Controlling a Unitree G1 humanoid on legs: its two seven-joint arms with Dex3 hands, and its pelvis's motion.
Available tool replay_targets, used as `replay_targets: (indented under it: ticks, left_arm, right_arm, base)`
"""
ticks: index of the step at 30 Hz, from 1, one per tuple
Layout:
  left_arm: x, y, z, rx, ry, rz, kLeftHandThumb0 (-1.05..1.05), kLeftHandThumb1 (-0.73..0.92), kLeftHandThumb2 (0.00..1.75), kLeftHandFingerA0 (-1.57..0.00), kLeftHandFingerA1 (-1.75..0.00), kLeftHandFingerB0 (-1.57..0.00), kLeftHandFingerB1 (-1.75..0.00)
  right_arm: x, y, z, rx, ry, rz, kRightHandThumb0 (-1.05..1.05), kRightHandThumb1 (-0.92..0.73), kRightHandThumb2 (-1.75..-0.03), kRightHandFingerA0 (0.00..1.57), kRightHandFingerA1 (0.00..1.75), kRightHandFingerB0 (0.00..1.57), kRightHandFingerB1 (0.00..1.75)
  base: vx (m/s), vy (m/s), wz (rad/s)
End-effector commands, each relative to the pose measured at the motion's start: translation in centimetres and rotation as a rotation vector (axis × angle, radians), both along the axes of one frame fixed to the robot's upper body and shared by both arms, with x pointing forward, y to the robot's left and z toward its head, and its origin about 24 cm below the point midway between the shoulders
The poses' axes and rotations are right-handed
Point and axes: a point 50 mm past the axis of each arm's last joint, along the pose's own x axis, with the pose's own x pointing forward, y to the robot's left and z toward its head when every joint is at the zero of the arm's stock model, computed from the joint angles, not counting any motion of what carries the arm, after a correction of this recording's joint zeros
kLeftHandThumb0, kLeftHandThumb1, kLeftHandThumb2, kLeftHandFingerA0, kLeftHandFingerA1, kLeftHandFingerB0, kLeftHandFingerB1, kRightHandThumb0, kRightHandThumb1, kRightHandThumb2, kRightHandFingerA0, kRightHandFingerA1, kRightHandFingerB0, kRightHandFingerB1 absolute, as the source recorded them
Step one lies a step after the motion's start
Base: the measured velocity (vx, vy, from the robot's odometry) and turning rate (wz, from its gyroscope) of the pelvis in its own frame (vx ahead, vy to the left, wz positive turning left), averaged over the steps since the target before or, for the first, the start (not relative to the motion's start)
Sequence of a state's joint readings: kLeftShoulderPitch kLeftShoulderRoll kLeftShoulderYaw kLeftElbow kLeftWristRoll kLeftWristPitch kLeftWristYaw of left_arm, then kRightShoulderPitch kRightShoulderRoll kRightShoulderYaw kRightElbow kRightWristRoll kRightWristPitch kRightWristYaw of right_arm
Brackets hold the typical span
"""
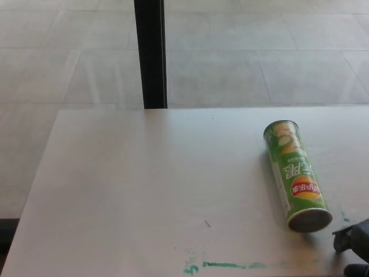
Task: Use the right hand as a fist to push the chips tray inside its container kept in the middle of the desk
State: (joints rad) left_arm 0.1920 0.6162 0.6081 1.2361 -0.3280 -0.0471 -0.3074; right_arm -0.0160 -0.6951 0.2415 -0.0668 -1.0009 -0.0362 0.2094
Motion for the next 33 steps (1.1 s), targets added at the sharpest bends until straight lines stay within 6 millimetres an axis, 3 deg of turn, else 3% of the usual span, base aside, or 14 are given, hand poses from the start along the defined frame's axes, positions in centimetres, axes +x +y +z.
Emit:
replay_targets:
  ticks: [1,3,5,9,11,13,17,21,22,24,25,30,31,33]
  left_arm:
    - [-0.2,0.1,0.1,0.009,-0.015,0.025,-0.57,0.31,1.69,-0.39,-1.14,-0.27,-0.95]
    - [-0.3,0.1,0.1,0.006,-0.012,0.018,-0.56,0.32,1.7,-0.39,-1.12,-0.24,-0.92]
    - [-0.3,0.2,0.2,0.012,-0.002,0.005,-0.58,0.32,1.69,-0.4,-1.13,-0.21,-0.88]
    - [-0.4,0.1,0.1,0.01,0.002,-0.001,-0.6,0.31,1.69,-0.38,-1.13,-0.25,-0.92]
    - [-0.4,0.1,0.1,0.012,0.015,-0.006,-0.56,0.34,1.66,-0.37,-1.06,-0.17,-0.82]
    - [-0.6,0.1,0.1,0.0,-0.001,0.018,-0.54,0.33,1.67,-0.37,-1.1,-0.24,-0.91]
    - [-0.5,0.1,0.0,0.005,0.006,0.018,-0.59,0.33,1.64,-0.37,-1.06,-0.18,-0.83]
    - [-0.5,0.1,0.0,0.007,0.007,0.016,-0.55,0.33,1.64,-0.37,-1.07,-0.19,-0.84]
    - [-0.5,0.1,0.0,0.009,0.003,0.018,-0.58,0.32,1.64,-0.37,-1.07,-0.19,-0.84]
    - [-0.6,0.1,0.1,0.001,-0.004,0.029,-0.62,0.32,1.63,-0.35,-1.06,-0.21,-0.86]
    - [-0.6,0.1,0.0,0.006,-0.003,0.034,-0.6,0.33,1.63,-0.36,-1.07,-0.22,-0.86]
    - [-0.6,0.0,-0.1,0.009,0.004,0.013,-0.62,0.38,1.61,-0.36,-1.04,-0.17,-0.82]
    - [-0.6,-0.1,-0.1,0.003,-0.002,0.016,-0.45,0.64,1.42,-0.26,-0.83,0.0,-0.65]
    - [-0.7,-0.1,-0.2,-0.002,-0.007,0.021,-0.45,0.61,1.4,-0.26,-0.82,-0.01,-0.65]
  right_arm:
    - [-2.3,-2.1,3.3,0.137,0.075,-0.043,-0.73,-0.84,-0.66,0.85,0.84,0.62,0.48]
    - [-2.7,-2.6,4.4,0.17,0.035,-0.048,-0.73,-0.83,-0.66,0.88,0.79,0.63,0.47]
    - [-3.2,-3.2,6.2,0.176,0.007,-0.083,-0.71,-0.85,-0.66,0.85,0.86,0.58,0.46]
    - [-3.8,-4.6,8.9,0.186,-0.039,-0.136,-0.71,-0.86,-0.66,0.84,0.8,0.58,0.42]
    - [-4.1,-5.9,10.2,0.196,-0.124,-0.174,-0.72,-0.85,-0.66,0.88,0.84,0.64,0.4]
    - [-4.5,-7.8,11.2,0.251,-0.197,-0.254,-0.67,-0.81,-0.65,0.93,0.8,0.65,0.41]
    - [-5.0,-9.9,11.6,0.274,-0.234,-0.345,-0.66,-0.79,-0.64,0.96,0.72,0.68,0.42]
    - [-6.2,-14.4,9.5,0.291,-0.324,-0.515,-0.63,-0.77,-0.63,1.0,0.78,0.7,0.45]
    - [-6.9,-15.9,8.5,0.312,-0.308,-0.595,-0.61,-0.67,-1.06,0.84,0.78,0.58,0.62]
    - [-7.6,-17.1,7.5,0.319,-0.303,-0.689,-0.64,-0.68,-1.07,0.84,0.78,0.56,0.6]
    - [-8.1,-17.6,6.7,0.336,-0.34,-0.711,-0.63,-0.78,-0.64,0.88,0.69,0.66,0.47]
    - [-11.0,-20.3,0.9,0.473,-0.388,-0.978,-0.6,-0.74,-0.62,0.84,0.91,0.61,0.51]
    - [-11.3,-20.5,-0.1,0.49,-0.406,-1.026,-0.6,-0.73,-0.62,0.87,0.86,0.65,0.51]
    - [-11.8,-20.6,-1.4,0.52,-0.378,-1.087,-0.62,-0.77,-0.63,0.8,0.86,0.6,0.5]
  base:
    - [0.0,0.0,0.0]
    - [0.0,0.0,0.0]
    - [0.0,0.0,0.0]
    - [0.0,0.0,0.0]
    - [0.0,0.0,0.0]
    - [0.0,0.0,0.0]
    - [0.0,0.0,0.0]
    - [0.0,0.0,0.0]
    - [0.0,0.0,0.0]
    - [0.0,0.0,0.0]
    - [0.0,0.0,0.0]
    - [0.0,0.0,0.0]
    - [0.0,0.0,0.0]
    - [0.0,0.0,0.0]
